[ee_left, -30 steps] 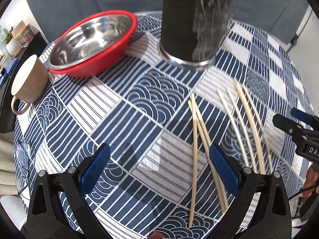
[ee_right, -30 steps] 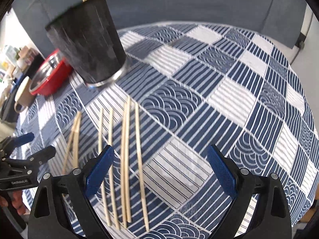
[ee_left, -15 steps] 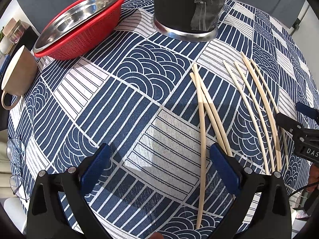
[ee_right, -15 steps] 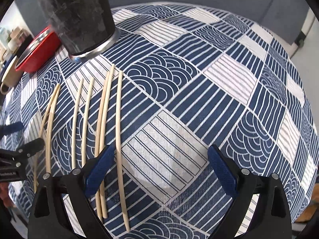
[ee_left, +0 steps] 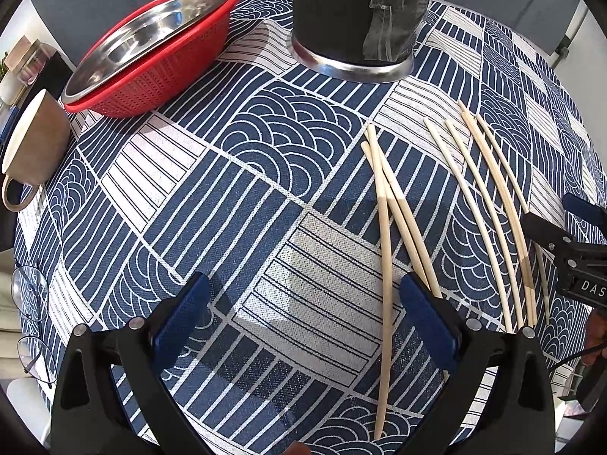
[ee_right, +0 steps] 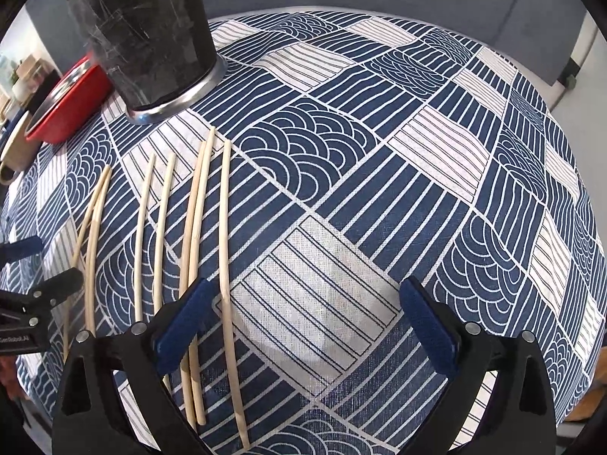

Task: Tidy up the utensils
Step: 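Lower both tools to the remaining chopsticks and close each on one, then raise the left tool's chopstick over the black holder while the right tool carries its chopstick there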

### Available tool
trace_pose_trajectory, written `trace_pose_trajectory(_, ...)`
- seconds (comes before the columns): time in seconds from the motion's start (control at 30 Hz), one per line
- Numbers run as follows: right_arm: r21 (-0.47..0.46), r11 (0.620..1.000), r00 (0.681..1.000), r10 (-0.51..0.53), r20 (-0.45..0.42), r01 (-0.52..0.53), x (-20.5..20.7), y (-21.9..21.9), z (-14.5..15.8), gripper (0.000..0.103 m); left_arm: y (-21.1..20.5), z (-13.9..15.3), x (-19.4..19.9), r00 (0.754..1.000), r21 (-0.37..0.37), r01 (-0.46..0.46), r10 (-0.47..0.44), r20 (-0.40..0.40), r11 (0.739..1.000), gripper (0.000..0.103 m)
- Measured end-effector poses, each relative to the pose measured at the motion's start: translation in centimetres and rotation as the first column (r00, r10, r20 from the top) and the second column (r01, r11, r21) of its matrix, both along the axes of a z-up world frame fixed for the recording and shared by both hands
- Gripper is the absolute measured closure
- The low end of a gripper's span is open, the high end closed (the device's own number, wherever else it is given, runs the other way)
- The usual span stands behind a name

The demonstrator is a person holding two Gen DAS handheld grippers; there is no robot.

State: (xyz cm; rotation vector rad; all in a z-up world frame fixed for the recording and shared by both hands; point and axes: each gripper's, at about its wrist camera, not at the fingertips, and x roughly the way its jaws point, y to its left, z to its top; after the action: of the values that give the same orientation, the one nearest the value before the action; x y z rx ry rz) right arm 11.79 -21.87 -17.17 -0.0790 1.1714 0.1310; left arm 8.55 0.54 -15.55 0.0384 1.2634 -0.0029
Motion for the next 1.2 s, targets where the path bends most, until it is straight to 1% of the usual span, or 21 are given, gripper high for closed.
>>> trace_pose_trajectory(0.37, -0.007, 1.0, 0.999, 0.012, -0.032, -0.012, 0.9, 0.1, -0.1, 0.009, 0.0, 0.0, 0.0, 0.999, 0.002, -0.027, 0.027, -0.024, 1.0, 0.004)
trace_pose_trajectory(0.47, -0.011, 1.0, 0.999, 0.018, -0.037, -0.019, 0.9, 0.2, -0.1, 0.011, 0.0, 0.0, 0.0, 0.999, 0.003, -0.027, 0.027, -0.028, 1.0, 0.004)
trace_pose_trajectory(0.53, -0.007, 0.999, 0.999, 0.039, -0.031, -0.039, 0.8, 0.3, 0.1, 0.017, 0.1, 0.0, 0.1, 0.999, 0.002, -0.032, 0.032, -0.032, 0.999, 0.004)
trace_pose_trajectory(0.6, -0.007, 0.998, 0.998, 0.066, -0.021, -0.067, 0.3, 0.6, 0.4, 0.032, 0.4, 0.0, -0.1, 0.999, 0.002, -0.041, 0.041, -0.034, 0.999, 0.004)
trace_pose_trajectory(0.63, -0.007, 0.997, 0.997, 0.075, -0.019, -0.075, 0.1, 0.7, 0.5, 0.037, 0.6, 0.0, -0.2, 0.998, 0.002, -0.045, 0.045, -0.034, 0.999, 0.004)
trace_pose_trajectory(0.67, -0.007, 0.997, 0.997, 0.079, -0.018, -0.079, 0.1, 0.9, 0.6, 0.039, 0.7, 0.0, -0.2, 0.998, 0.003, -0.048, 0.048, -0.034, 0.999, 0.004)
trace_pose_trajectory(0.7, -0.007, 0.996, 0.996, 0.083, -0.016, -0.083, 0.0, 1.0, 0.6, 0.044, 1.1, 0.0, -0.4, 0.998, 0.006, -0.056, 0.056, -0.041, 0.998, 0.004)
trace_pose_trajectory(0.73, -0.008, 0.996, 0.996, 0.09, -0.014, -0.091, -0.2, 1.2, 0.7, 0.047, 1.3, 0.0, -0.4, 0.998, 0.007, -0.057, 0.057, -0.04, 0.998, 0.004)
trace_pose_trajectory(0.8, -0.01, 0.995, 0.994, 0.104, -0.017, -0.104, -0.3, 1.6, 0.9, 0.057, 1.7, 0.0, -0.6, 0.998, 0.006, -0.057, 0.057, -0.033, 0.998, 0.004)
trace_pose_trajectory(0.87, -0.011, 0.994, 0.994, 0.11, -0.019, -0.11, -0.4, 1.9, 0.9, 0.063, 2.3, 0.0, -0.9, 0.999, 0.005, -0.045, 0.045, -0.027, 0.999, 0.005)
trace_pose_trajectory(0.9, -0.011, 0.994, 0.993, 0.112, -0.019, -0.113, -0.5, 2.1, 0.9, 0.069, 2.6, 0.0, -1.0, 0.999, 0.003, -0.044, 0.044, -0.028, 0.999, 0.006)
trace_pose_trajectory(0.97, -0.02, 0.992, 0.992, 0.12, -0.021, -0.121, -0.7, 2.4, 1.1, 0.081, 3.0, 0.1, -1.4, 0.999, 0.003, -0.032, 0.032, -0.026, 0.999, 0.012)
trace_pose_trajectory(1.0, -0.023, 0.992, 0.992, 0.125, -0.02, -0.125, -0.8, 2.5, 1.0, 0.083, 3.3, 0.3, -1.6, 0.999, 0.002, -0.025, 0.026, -0.026, 1.0, 0.013)
trace_pose_trajectory(1.1, -0.038, 0.99, 0.991, 0.133, -0.014, -0.134, -1.1, 2.8, 1.0, 0.089, 3.8, 0.6, -1.9, 0.999, 0.001, -0.024, 0.024, -0.027, 1.0, 0.023)
trace_pose_trajectory(1.13, -0.04, 0.99, 0.991, 0.136, -0.014, -0.136, -1.2, 2.8, 1.0, 0.093, 3.8, 0.7, -2.2, 0.999, 0.002, -0.022, 0.022, -0.026, 1.0, 0.029)
trace_pose_trajectory(1.17, -0.042, 0.99, 0.99, 0.138, -0.015, -0.138, -1.2, 2.9, 0.9, 0.094, 4.0, 0.8, -2.3, 0.999, 0.002, -0.02, 0.02, -0.025, 1.0, 0.038)
trace_pose_trajectory(1.2, -0.048, 0.989, 0.99, 0.139, -0.016, -0.14, -1.2, 2.9, 0.9, 0.096, 4.1, 1.0, -2.5, 1.0, 0.002, -0.016, 0.016, -0.023, 1.0, 0.043)
